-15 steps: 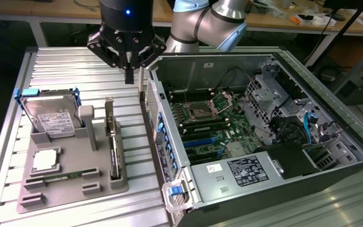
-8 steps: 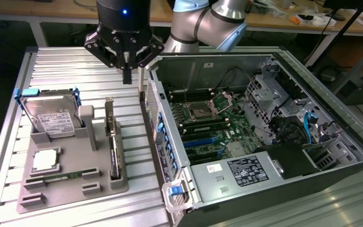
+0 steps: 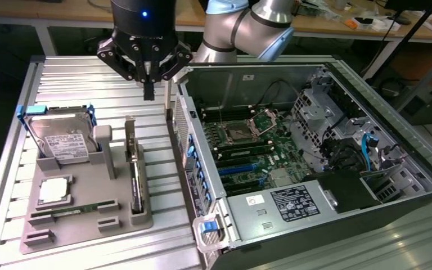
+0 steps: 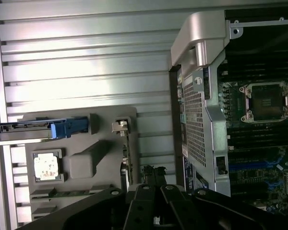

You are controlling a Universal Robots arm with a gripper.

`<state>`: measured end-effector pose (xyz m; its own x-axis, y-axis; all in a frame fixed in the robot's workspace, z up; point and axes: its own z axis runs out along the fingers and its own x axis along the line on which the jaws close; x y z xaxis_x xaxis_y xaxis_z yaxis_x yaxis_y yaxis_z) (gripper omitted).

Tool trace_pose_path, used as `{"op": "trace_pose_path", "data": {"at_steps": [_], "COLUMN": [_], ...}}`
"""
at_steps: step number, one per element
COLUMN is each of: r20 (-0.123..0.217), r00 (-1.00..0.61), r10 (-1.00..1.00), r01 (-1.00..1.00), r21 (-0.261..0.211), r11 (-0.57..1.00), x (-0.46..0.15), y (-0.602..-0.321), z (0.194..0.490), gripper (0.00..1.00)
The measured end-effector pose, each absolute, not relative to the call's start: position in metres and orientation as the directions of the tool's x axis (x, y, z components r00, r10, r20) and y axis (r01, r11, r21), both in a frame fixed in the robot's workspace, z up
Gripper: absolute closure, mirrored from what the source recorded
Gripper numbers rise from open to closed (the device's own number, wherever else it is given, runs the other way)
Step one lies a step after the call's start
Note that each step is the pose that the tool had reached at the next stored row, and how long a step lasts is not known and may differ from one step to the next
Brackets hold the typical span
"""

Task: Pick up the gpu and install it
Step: 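Reach for the gpu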

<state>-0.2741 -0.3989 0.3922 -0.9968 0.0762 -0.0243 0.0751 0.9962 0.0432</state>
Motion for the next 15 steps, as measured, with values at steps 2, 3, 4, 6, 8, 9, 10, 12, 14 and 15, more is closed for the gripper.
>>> {"op": "trace_pose_path", "data": {"at_steps": [2,3,4,6,8,9,10,12,14,15], "r20": [-0.024,-0.024,-0.024,-0.024,-0.024,-0.024,-0.024,-0.024,-0.024,-0.024], "r00": [-0.997,-0.997,-0.997,-0.997,-0.997,-0.997,-0.997,-0.997,-0.997,-0.997], "r10": [0.076,0.076,0.076,0.076,0.076,0.076,0.076,0.076,0.076,0.076], "r01": [0.075,0.075,0.075,0.075,0.075,0.075,0.075,0.075,0.075,0.075], "r21": [0.043,0.043,0.043,0.043,0.043,0.043,0.043,0.043,0.043,0.043], "r11": [0.996,0.996,0.996,0.996,0.996,0.996,0.996,0.996,0.996,0.996], "x": [-0.2752,-0.2757,-0.2762,-0.2776,-0.2786,-0.2791,-0.2796,-0.2806,-0.2816,-0.2822], "y": [-0.3989,-0.3989,-0.3989,-0.3989,-0.3989,-0.3989,-0.3989,-0.3989,-0.3989,-0.3989], "z": [0.3922,0.3923,0.3922,0.3922,0.3923,0.3922,0.3922,0.3922,0.3923,0.3922], "gripper": [0.89,0.89,0.89,0.89,0.89,0.89,0.89,0.89,0.89,0.89]}}
